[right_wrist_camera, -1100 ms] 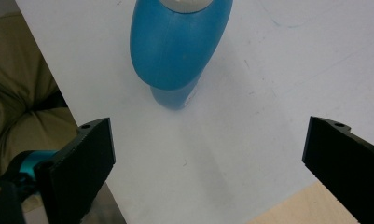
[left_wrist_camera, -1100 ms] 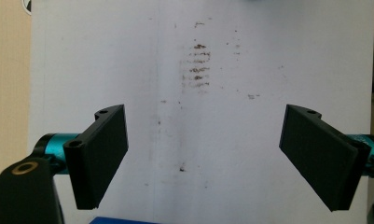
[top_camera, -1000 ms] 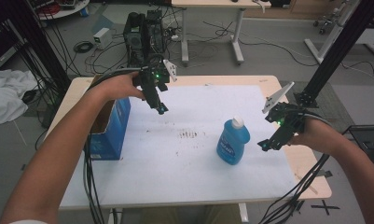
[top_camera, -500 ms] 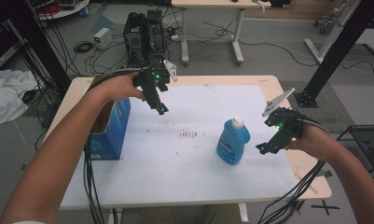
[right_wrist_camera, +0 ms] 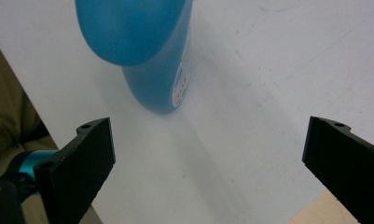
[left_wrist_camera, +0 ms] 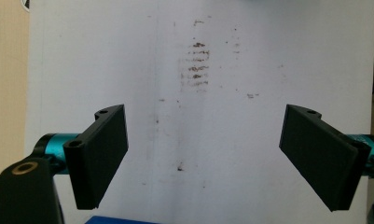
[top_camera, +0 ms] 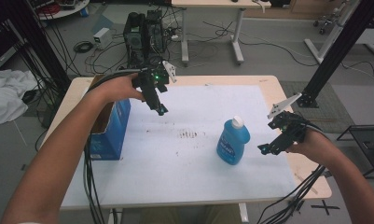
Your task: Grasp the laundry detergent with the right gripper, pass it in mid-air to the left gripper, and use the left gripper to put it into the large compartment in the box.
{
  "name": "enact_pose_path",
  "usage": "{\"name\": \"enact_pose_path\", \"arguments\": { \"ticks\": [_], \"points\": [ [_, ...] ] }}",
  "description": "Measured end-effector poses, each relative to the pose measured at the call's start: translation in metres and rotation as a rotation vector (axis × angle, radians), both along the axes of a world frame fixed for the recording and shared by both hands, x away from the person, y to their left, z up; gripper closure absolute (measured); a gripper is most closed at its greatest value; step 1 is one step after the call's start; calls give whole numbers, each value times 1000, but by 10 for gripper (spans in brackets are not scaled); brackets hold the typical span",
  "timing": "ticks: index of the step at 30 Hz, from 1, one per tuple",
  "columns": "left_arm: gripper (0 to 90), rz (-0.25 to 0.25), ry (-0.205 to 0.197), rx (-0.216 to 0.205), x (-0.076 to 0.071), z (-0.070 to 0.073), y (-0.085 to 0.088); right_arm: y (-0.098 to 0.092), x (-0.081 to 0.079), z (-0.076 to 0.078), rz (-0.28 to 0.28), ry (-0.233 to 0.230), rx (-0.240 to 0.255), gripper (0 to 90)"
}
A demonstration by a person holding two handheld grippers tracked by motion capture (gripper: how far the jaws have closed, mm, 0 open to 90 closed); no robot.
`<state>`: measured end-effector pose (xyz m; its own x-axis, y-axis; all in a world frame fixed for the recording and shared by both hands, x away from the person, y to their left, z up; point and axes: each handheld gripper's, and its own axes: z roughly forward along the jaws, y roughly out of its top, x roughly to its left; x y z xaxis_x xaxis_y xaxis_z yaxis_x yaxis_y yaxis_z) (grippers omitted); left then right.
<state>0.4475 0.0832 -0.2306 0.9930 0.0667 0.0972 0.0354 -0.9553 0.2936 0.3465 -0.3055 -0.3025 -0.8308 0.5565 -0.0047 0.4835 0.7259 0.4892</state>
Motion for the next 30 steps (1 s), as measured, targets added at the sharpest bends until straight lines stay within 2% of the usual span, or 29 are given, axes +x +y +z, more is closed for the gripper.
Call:
{"name": "enact_pose_path", "arguments": {
  "ticks": [4, 5, 6, 7, 8, 9, 10, 12, 14, 19, 24, 27, 30],
  "points": [
    [154, 7, 2, -4, -1, -2, 2, -4, -5, -4, -43, -27, 80, 13],
    [154, 7, 2, -4, -1, -2, 2, -4, -5, -4, -43, -27, 80, 13],
    [153, 7, -3, -6, -1, -2, 3, -6, -8, -7, -55, -51, 112, 13],
    [154, 7, -3, -6, -1, -2, 3, -6, -8, -7, -55, -51, 112, 13],
    [153, 11, 5, -10, -1, -2, 3, -7, -13, -10, -96, -67, 158, 13],
    [154, 11, 5, -10, -1, -2, 3, -7, -13, -10, -96, -67, 158, 13],
    [154, 12, 1, -6, -1, -2, 3, -7, -17, -14, -107, -82, 181, 13],
    [154, 12, 0, -6, -1, -2, 3, -6, -18, -15, -113, -85, 191, 13],
    [154, 9, -3, -3, -1, -2, 2, -4, -21, -19, -126, -97, 221, 13],
    [154, 9, 1, -5, -1, -3, 1, 1, -25, -20, -140, -111, 232, 13],
    [154, 9, 2, -5, -1, -3, 2, 13, -31, -24, -171, -112, 250, 13],
    [154, 10, 0, -7, -1, -3, 2, 16, -31, -24, -171, -109, 255, 13],
    [154, 8, 4, -7, -2, -4, 2, 20, -33, -27, -174, -129, 251, 13]
  ]
}}
